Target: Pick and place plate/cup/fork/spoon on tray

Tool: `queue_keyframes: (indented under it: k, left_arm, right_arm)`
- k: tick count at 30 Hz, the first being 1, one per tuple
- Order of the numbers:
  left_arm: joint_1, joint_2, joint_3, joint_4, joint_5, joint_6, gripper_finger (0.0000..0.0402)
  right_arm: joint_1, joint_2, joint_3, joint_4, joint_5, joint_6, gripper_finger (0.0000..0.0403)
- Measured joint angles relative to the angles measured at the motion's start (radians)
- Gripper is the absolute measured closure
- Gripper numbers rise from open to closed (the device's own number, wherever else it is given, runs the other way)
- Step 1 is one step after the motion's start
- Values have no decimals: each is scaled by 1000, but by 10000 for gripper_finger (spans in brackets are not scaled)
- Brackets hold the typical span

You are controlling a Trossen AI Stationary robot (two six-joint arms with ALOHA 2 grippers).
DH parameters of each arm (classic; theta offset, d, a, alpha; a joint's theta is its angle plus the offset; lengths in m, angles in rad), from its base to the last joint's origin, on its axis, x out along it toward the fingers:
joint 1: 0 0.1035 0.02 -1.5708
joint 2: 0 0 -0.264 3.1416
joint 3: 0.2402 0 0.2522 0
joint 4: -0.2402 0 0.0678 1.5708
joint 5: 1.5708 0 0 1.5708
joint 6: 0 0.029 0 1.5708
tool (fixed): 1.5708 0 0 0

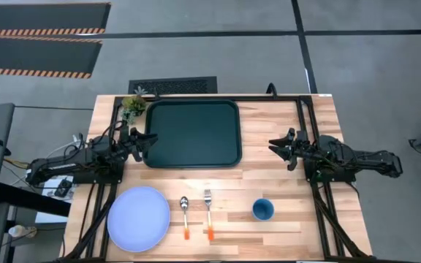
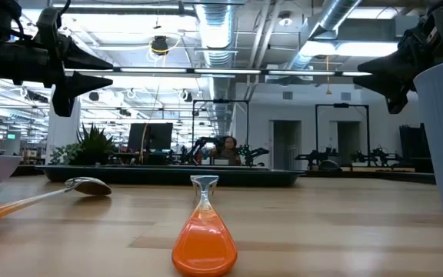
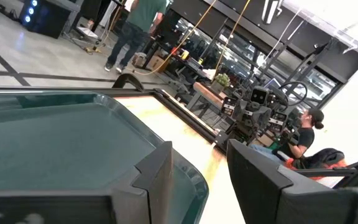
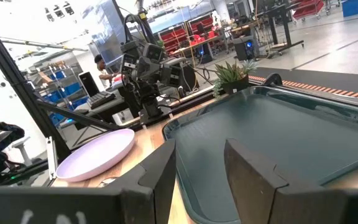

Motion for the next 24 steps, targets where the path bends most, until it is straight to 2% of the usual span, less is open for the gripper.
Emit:
queue_keyframes:
  k: [14,19,24]
  left_arm:
    - [0,0,0,0,0,0,262]
    - [2,0,0,10,-79,0,262]
    - [1,0,0,11,-82,-1,262]
  right_arm:
    - [0,0,0,0,0,0,242]
    - [0,0,0,0,0,0,242]
    - [0,0,0,0,0,0,242]
